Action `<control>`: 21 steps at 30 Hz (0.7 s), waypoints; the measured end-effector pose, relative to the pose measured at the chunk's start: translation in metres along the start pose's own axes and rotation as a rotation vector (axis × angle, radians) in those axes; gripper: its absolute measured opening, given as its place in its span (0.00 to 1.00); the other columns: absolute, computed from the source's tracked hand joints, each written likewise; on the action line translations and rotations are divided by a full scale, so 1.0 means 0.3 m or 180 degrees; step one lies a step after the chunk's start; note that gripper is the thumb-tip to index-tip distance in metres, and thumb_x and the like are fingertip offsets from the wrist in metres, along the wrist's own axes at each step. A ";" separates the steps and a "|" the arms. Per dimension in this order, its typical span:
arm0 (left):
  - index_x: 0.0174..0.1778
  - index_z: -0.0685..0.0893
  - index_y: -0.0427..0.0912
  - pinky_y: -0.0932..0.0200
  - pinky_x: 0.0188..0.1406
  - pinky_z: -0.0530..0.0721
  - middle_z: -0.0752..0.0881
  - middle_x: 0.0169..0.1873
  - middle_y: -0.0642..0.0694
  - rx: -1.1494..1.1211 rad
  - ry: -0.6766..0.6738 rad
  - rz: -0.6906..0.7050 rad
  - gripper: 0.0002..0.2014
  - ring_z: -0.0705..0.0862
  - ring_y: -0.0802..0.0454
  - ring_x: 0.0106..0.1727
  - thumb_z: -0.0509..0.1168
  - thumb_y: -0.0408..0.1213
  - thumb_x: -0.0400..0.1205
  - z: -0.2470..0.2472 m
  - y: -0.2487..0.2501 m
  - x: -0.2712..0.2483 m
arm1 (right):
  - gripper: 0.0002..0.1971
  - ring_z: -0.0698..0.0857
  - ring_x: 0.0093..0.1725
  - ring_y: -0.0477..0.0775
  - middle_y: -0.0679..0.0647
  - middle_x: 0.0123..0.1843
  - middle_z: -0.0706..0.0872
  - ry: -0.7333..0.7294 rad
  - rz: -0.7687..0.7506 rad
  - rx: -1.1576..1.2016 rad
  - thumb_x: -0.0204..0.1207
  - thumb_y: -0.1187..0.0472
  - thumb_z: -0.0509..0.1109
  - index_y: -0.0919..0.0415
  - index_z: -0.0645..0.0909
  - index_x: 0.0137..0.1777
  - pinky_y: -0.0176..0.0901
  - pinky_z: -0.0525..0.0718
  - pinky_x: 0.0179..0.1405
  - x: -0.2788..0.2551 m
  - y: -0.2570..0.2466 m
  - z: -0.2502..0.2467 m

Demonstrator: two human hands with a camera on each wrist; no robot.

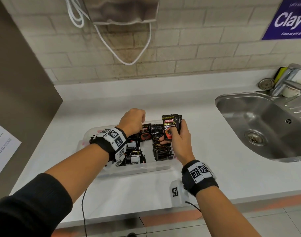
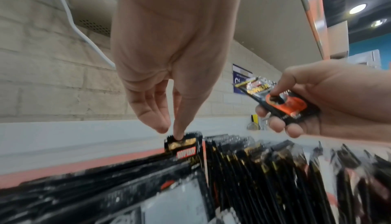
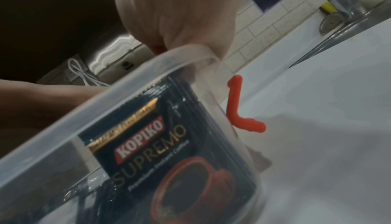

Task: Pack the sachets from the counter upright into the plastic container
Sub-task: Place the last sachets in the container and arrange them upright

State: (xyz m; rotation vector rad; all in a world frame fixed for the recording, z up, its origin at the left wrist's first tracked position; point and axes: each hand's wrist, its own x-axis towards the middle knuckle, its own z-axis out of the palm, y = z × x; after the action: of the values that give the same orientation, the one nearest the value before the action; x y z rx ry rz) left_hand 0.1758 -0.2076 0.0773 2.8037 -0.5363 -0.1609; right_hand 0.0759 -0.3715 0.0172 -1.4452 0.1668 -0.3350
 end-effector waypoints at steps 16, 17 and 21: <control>0.56 0.87 0.46 0.61 0.45 0.83 0.86 0.42 0.49 -0.1439 -0.0078 0.0733 0.12 0.84 0.55 0.41 0.77 0.34 0.79 -0.078 0.134 -0.027 | 0.10 0.92 0.40 0.66 0.58 0.47 0.90 -0.0059 0.0110 0.0287 0.77 0.58 0.67 0.54 0.78 0.57 0.49 0.89 0.29 -0.012 -0.015 0.006; 0.56 0.87 0.45 0.61 0.44 0.84 0.86 0.42 0.48 -0.1532 -0.0068 0.0683 0.13 0.84 0.55 0.40 0.77 0.33 0.78 -0.084 0.125 -0.026 | 0.10 0.93 0.42 0.64 0.56 0.48 0.90 -0.0048 0.0087 0.0299 0.77 0.57 0.68 0.54 0.77 0.57 0.48 0.89 0.29 -0.013 -0.017 0.006; 0.50 0.87 0.47 0.61 0.37 0.87 0.84 0.42 0.48 -0.1699 -0.0064 0.0459 0.11 0.83 0.55 0.37 0.77 0.28 0.77 -0.126 0.064 -0.017 | 0.06 0.90 0.36 0.63 0.62 0.47 0.89 -0.0018 0.0091 0.0419 0.79 0.58 0.62 0.54 0.75 0.55 0.46 0.87 0.27 -0.010 -0.018 0.007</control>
State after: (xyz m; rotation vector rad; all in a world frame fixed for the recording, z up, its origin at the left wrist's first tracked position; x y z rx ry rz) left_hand 0.1706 -0.2132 0.1192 2.2408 -0.5950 -0.2591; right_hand 0.0731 -0.3689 0.0225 -1.3126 0.1578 -0.3128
